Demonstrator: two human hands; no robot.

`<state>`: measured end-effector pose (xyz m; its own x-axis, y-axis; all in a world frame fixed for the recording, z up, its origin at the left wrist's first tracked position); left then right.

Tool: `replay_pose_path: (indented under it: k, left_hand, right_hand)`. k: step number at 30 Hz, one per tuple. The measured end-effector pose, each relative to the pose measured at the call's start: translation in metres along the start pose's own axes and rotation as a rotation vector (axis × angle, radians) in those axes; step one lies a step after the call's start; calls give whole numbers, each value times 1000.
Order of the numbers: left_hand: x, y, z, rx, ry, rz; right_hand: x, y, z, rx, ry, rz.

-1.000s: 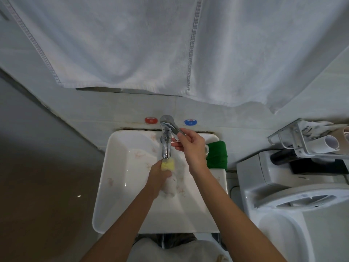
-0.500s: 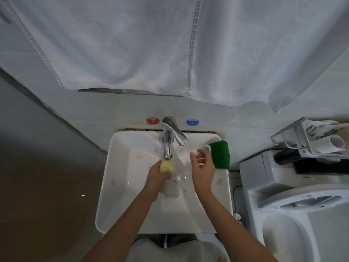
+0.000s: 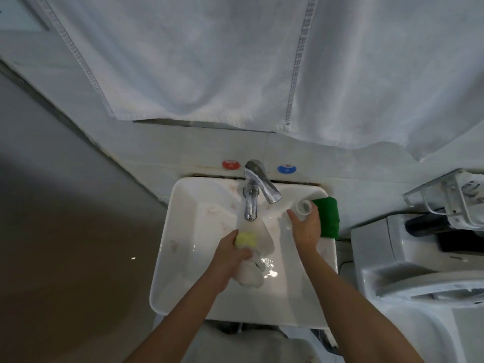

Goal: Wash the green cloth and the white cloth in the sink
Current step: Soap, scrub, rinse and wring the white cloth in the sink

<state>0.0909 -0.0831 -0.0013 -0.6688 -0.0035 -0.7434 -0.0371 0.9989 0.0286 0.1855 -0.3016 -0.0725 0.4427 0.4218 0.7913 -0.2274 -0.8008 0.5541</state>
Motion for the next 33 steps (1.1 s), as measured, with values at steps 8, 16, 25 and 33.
replay_pose_path:
  k: [8,16,25,33]
  left_hand:
    - [-8,8,-20,64,-50,-8]
    - [-44,18,-33,94,-194,16]
    - [-73,18,-43,135,-330,31]
    - [-78,16,-51,170,-369,46]
  right_hand:
    - [40,33,-33,-50,138,222]
    - [102,59,-92,131,378,346]
    - [152,45,-135,383,757,-191]
    - [171,36,-141,500,861,-630]
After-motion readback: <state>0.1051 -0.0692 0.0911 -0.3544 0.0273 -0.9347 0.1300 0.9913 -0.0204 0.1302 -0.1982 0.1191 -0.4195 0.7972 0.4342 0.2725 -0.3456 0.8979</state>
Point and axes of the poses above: each hand's wrist, its own z-axis towards the middle knuckle, its own y-axis out of the back of the hand, x = y × z, the point moved 7 cm from there along z, towards the middle knuckle
